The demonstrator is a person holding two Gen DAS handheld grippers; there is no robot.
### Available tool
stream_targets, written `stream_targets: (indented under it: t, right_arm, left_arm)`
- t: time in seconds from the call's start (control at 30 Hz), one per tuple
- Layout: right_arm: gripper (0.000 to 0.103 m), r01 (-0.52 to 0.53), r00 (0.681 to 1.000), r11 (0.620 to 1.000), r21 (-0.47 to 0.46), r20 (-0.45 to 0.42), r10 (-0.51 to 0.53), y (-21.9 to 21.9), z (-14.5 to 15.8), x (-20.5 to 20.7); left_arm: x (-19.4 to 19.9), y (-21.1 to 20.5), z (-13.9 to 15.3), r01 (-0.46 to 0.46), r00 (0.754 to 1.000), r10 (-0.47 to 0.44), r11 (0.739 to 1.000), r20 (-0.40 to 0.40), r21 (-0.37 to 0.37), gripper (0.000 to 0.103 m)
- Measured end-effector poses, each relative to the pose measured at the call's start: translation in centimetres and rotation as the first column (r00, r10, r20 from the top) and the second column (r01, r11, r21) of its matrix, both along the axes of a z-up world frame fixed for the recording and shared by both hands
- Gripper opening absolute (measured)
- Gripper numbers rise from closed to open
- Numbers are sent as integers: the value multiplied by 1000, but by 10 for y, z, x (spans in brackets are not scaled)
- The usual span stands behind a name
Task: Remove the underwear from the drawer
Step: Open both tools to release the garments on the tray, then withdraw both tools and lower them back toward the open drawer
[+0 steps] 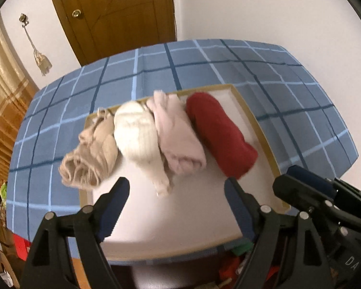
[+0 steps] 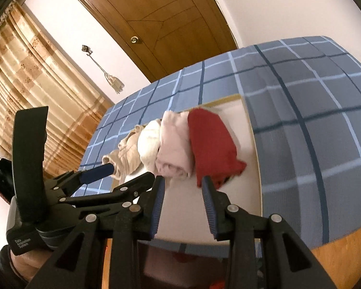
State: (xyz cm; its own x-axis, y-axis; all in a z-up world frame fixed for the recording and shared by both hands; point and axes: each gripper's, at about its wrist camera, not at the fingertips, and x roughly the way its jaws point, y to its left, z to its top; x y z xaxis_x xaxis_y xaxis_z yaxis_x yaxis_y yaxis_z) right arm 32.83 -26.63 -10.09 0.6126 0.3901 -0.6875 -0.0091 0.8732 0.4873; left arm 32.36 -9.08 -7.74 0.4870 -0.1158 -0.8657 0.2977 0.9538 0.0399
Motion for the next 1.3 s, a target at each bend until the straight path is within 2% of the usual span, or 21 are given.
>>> stream_targets:
  t: [0.4, 0.63, 0.87, 1.1, 1.23, 1.3]
  right_arm:
    - [35, -3, 1000, 1000, 1, -26, 3, 1, -7, -56]
    - [35, -6, 998, 999, -49, -65, 3, -9, -20, -98]
    - [35, 19, 986, 999, -50, -163, -27, -27, -51, -134]
    - [35, 25, 967, 999, -32, -252, -32, -35, -79, -161]
    - [35, 5, 945, 1000, -17, -326, -10, -35, -99, -168]
    - [35, -39, 928, 999, 9, -371, 40, -33, -111, -168]
  left_arm:
    - [-56, 12, -13, 26, 1000, -25, 999, -19, 29, 82]
    - [-89, 27, -33, 56, 996, -53, 998, -66, 42, 82]
    - [-125, 38, -66, 120, 982, -111, 991, -151, 53, 82]
    - [-148, 45, -103, 129, 961, -110, 990, -253, 60, 82]
    - [-162, 47, -127, 151, 943, -113, 984, -313, 100, 82]
    - [-167, 51, -136, 151, 935, -105, 982, -340, 112, 82]
